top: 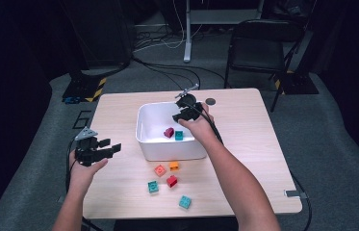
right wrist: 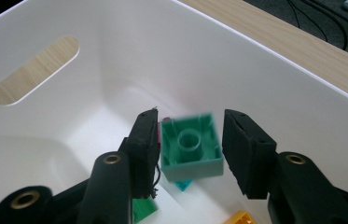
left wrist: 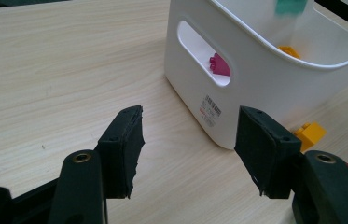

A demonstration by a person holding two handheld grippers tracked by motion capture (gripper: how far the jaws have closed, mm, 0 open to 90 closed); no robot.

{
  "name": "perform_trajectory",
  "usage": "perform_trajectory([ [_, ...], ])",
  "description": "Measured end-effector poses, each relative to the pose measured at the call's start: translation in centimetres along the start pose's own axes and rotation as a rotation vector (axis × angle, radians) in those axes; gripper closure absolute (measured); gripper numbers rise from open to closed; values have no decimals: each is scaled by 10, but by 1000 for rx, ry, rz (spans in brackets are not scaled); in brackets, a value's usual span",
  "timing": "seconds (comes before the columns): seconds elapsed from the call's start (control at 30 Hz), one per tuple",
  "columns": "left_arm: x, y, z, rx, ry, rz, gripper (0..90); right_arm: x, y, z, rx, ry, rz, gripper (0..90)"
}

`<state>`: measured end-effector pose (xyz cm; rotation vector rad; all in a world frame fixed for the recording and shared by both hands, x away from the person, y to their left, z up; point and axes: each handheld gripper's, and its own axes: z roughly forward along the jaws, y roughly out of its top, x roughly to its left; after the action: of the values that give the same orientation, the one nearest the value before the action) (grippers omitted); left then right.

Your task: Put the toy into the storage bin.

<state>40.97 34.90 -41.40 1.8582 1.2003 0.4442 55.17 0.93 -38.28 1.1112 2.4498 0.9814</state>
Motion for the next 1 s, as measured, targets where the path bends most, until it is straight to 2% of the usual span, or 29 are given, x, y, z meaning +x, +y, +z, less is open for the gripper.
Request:
perform_trajectory([
  [0.23, 0, 0, 0, -1, 0, 0, 413, 5, -3, -10, -9, -9, -45, 501],
  [0.33, 0, 0, 0, 0, 1, -1, 413, 8, -7, -21, -40, -17, -59, 491],
  [0.6, -1, 0, 1, 4, 0, 2, 413, 16, -24, -51, -86, 35, -53, 490],
  [0.8, -1, 0, 0, 0, 2, 0, 413, 26, -38, -73, -109, 83, -78, 501],
  [0.93, -2, 0, 1, 1, 3, -1, 413, 33, -48, -81, -118, 123, -92, 500],
  [1.0, -2, 0, 1, -5, 6, -1, 413, 37, -54, -85, -127, 124, -109, 500],
])
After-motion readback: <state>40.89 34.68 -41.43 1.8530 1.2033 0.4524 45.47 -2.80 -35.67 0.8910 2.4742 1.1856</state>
